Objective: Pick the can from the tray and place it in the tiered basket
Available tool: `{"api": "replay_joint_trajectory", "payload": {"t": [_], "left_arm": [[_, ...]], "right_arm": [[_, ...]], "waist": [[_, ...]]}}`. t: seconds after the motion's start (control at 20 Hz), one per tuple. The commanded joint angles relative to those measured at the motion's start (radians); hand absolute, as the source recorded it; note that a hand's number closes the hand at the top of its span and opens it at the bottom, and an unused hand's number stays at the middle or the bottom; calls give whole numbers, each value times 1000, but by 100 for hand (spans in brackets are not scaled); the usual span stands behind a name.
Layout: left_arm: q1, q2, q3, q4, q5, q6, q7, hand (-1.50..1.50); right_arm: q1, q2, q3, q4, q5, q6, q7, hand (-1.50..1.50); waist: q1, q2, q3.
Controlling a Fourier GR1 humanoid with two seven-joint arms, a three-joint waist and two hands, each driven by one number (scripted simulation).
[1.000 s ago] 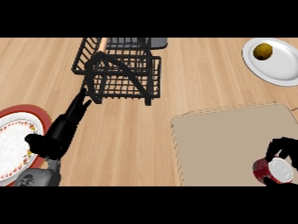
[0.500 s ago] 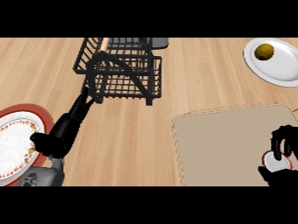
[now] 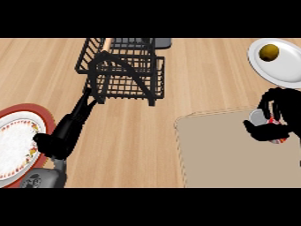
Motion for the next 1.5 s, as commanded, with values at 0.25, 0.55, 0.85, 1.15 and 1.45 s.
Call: {"api": "replay_joint_trajectory", "payload": {"t": [0.25, 0.55, 0.85, 1.15, 1.45], "left_arm": [[-28, -14, 10, 114, -25, 6, -23, 0], [0, -15, 1, 55, -21, -4, 12, 0], [7, -30, -4, 58, -27, -9, -15, 0], [-49, -16, 13, 41, -11, -21, 67, 0], [-9, -26, 0, 12, -16, -28, 30, 0]], "right_arm": [[-210, 127, -116, -123, -163, -22, 5, 150], [-516, 186, -126, -119, -224, 96, 269, 150], [-804, 314, -94, 43, -174, 64, 432, 150], [-999, 423, -103, 372, -117, -19, 379, 150], [-1140, 562, -77, 645, -49, -131, 330, 150]], "waist": [[-13, 6, -6], [-2, 4, -6], [4, 5, -7], [15, 11, -7], [27, 12, -7]]}}
